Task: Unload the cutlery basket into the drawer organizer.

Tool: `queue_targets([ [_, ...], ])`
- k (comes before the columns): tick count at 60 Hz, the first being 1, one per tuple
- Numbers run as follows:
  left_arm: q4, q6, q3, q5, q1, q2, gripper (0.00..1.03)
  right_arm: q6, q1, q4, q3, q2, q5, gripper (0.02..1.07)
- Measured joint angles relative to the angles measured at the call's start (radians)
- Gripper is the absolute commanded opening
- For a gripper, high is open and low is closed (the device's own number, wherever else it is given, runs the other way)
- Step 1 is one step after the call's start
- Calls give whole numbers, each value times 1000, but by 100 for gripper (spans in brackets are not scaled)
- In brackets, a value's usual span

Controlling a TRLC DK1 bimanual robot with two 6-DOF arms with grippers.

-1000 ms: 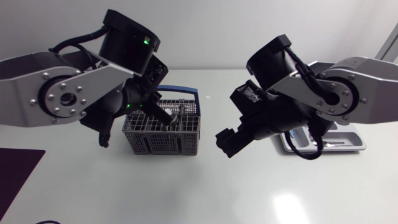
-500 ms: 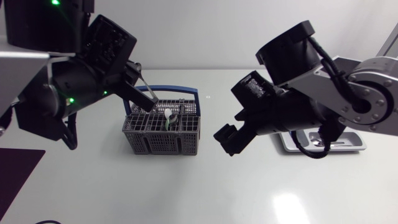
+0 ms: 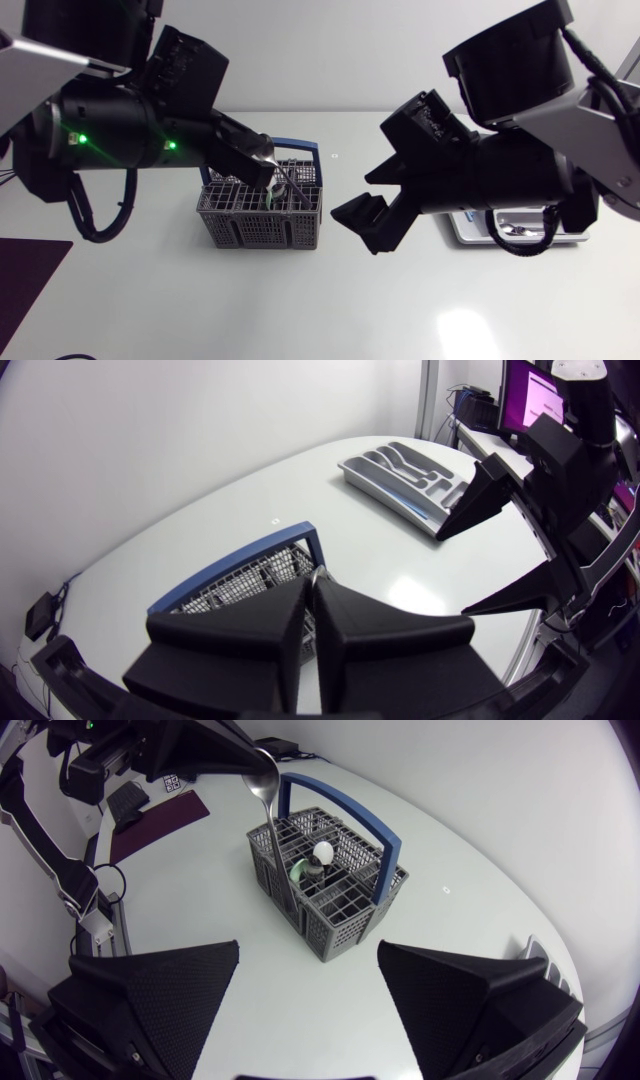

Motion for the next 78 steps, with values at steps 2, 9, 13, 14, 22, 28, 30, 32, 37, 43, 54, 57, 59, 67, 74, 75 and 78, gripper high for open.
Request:
queue_targets([
  [2, -13, -15, 7, 32, 6, 11, 4, 0, 3, 6, 0, 0, -4, 96],
  [9, -51, -45, 28, 115, 28, 47, 4, -3, 22, 21, 5, 12, -7, 92],
  [13, -69, -61, 40, 169, 42, 65, 4, -3, 34, 22, 14, 34, -7, 85],
  [14, -76, -71, 47, 188, 47, 72, 4, -3, 38, 23, 17, 40, -7, 84],
  [22, -111, -108, 85, 270, 65, 111, 4, -3, 48, 49, 34, 70, -7, 78],
  [28, -142, -128, 118, 323, 68, 142, 4, -3, 52, 59, 45, 89, -6, 75],
  [30, -151, -134, 129, 342, 69, 152, 4, -4, 52, 66, 48, 98, -6, 75],
  [32, -160, -135, 138, 357, 70, 160, 4, -6, 52, 70, 50, 105, -6, 74],
  [37, -181, -146, 163, 388, 72, 180, 4, -18, 52, 87, 53, 126, 0, 65],
  [43, -192, -153, 185, 409, 72, 198, 4, -40, 52, 108, 53, 141, 18, 59],
  [54, -203, -153, 196, 420, 72, 229, 4, -82, 52, 138, 54, 168, 21, 36],
  [57, -203, -153, 197, 420, 72, 235, 4, -94, 52, 146, 54, 172, 21, 23],
  [59, -203, -153, 197, 420, 72, 238, 4, -100, 52, 149, 54, 173, 20, 17],
  [67, -195, -153, 198, 419, 72, 239, 5, -125, 51, 156, 54, 177, 19, 7],
  [74, -195, -153, 198, 415, 77, 239, 12, -130, 47, 155, 54, 179, 19, 7],
  [75, -195, -153, 198, 415, 79, 239, 17, -130, 46, 154, 54, 179, 19, 7],
  [78, -194, -153, 198, 415, 79, 239, 36, -130, 45, 152, 54, 179, 19, 7],
])
